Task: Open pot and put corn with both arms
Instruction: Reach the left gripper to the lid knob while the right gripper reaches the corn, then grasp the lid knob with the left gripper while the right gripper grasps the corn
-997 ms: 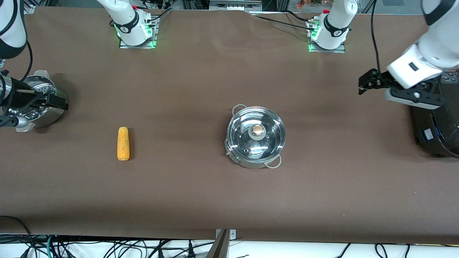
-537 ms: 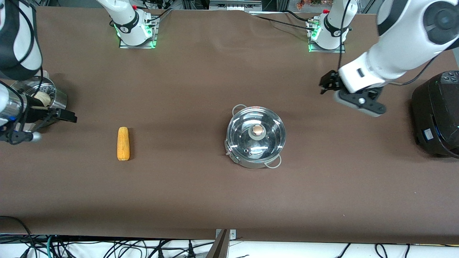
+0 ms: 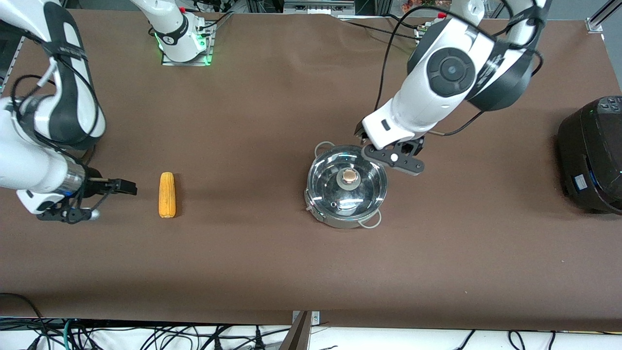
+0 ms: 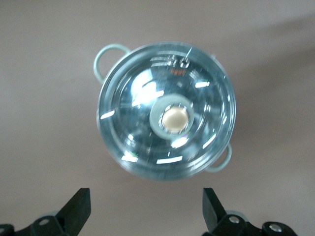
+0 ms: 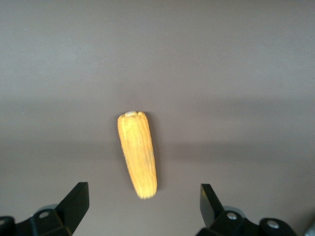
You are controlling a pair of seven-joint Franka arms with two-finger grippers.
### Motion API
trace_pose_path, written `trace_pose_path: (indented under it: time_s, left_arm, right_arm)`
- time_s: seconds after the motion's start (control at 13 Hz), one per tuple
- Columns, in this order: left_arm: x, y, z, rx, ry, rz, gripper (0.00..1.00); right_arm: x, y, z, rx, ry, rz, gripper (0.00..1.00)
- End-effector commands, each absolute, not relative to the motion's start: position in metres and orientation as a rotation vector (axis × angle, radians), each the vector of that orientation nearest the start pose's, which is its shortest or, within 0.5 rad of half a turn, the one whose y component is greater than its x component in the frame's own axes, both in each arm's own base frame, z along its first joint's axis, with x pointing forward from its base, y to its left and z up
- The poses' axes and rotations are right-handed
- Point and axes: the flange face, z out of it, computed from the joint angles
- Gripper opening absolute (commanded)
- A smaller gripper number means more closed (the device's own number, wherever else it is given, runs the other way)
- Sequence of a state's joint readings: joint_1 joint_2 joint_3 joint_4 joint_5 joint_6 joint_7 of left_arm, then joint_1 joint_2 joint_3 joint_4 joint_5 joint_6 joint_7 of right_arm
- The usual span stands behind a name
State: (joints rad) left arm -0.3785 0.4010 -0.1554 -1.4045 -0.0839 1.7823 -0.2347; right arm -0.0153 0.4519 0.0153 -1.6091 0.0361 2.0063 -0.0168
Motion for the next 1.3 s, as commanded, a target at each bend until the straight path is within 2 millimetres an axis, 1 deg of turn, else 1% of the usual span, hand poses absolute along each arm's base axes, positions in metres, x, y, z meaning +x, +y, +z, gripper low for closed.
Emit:
trace_pose_path:
  time_s: [0.0,0.08,0.23,0.31,0.38,0.46,0.54,0.69,0.77,0.84,0.92,1.0,1.23]
  left_arm:
    - [0.614,-0.347,0.449,-3.259,0.397,0.02,1.0]
    - [0.619,-0.351,0.439,-3.267,0.397,-0.023,1.0]
    - [0.61,-0.379,0.412,-3.233,0.485,-0.019,1.0]
    - [0.609,-0.383,0.397,-3.18,0.514,-0.02,1.0]
    - [0.613,-0.382,0.383,-3.144,0.527,-0.026,1.0]
    - [0.616,-0.384,0.371,-3.15,0.523,-0.033,1.0]
    - [0.619,-0.387,0.367,-3.157,0.528,-0.07,1.0]
    - [0.619,-0.387,0.364,-3.157,0.53,-0.078,1.0]
    - [0.618,-0.389,0.355,-3.154,0.533,-0.059,1.0]
    - [0.613,-0.397,0.352,-3.151,0.551,-0.05,1.0]
    - [0.609,-0.402,0.347,-3.145,0.566,-0.039,1.0]
    - [0.607,-0.405,0.346,-3.143,0.574,-0.037,1.0]
    - [0.607,-0.403,0.347,-3.137,0.581,-0.022,1.0]
  right_arm:
    - [0.66,0.016,0.34,-3.078,0.002,0.048,1.0]
    - [0.658,0.018,0.334,-3.078,0.046,0.049,1.0]
    - [0.652,0.031,0.32,-3.079,0.05,0.03,1.0]
    - [0.65,0.031,0.312,-3.08,0.052,0.009,1.0]
    - [0.645,0.031,0.301,-3.081,0.053,-0.019,1.0]
    - [0.638,0.032,0.286,-3.083,0.053,-0.043,1.0]
    - [0.632,0.034,0.274,-3.083,0.049,-0.074,1.0]
    - [0.624,0.035,0.255,-3.083,0.047,-0.119,1.0]
    - [0.621,0.035,0.247,-3.084,0.047,-0.138,1.0]
    - [0.619,0.035,0.239,-3.084,0.032,-0.148,1.0]
    - [0.617,0.038,0.235,-3.084,0.013,-0.162,1.0]
    - [0.615,0.037,0.229,-3.086,0.014,-0.17,1.0]
    - [0.607,0.043,0.215,-3.079,-0.003,-0.223,1.0]
